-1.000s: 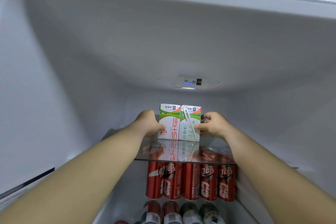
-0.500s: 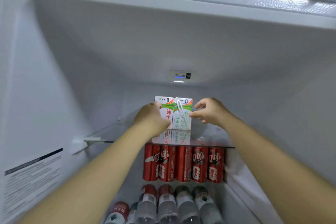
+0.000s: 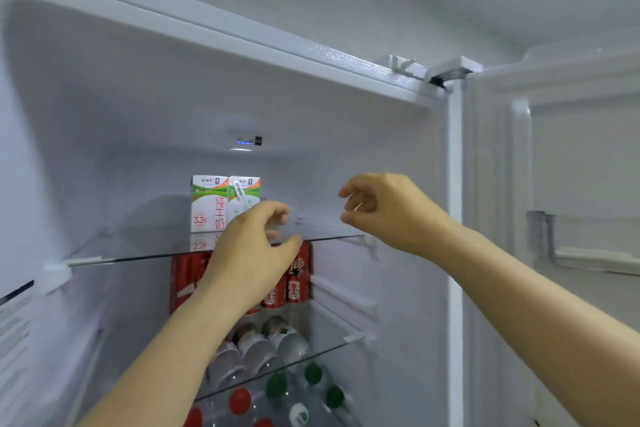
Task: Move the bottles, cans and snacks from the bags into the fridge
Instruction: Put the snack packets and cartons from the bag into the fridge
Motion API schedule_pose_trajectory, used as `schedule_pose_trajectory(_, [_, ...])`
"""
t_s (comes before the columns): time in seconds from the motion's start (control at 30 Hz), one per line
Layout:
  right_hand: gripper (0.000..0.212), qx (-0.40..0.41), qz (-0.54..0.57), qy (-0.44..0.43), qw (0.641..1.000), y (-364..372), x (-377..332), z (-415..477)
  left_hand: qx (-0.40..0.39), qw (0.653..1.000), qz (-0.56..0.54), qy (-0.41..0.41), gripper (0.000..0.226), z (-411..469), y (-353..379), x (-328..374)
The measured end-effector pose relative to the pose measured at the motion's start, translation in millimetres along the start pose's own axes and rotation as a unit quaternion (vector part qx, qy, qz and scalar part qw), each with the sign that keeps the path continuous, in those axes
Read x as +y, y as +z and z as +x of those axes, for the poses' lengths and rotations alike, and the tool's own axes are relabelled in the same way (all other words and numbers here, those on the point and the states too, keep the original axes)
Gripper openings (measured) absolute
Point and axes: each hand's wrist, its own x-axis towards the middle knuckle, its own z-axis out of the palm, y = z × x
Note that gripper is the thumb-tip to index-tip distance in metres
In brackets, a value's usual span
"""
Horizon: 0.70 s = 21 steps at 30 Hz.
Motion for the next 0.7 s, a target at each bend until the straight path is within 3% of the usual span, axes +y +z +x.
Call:
schedule_pose_trajectory(0.2, [0.035,0.031,-0.158,0.01,0.987,-72,-18,-101,-0.051,0.993,-0.081,0.065,0.041,-35,27,55])
schedule_pose_trajectory(0.53, [0.035,0.069,-0.287,0.086,0.951,-163,-4,-197,-0.121,0.966,-0.187,0.13,0.04,-77,87,149])
schedule_pose_trajectory(0.7, [0.038,0.075,-0.358,0.125,0.922,-203,15,-241,-0.077,0.959,-0.201,0.183,0.041,-99,112,197])
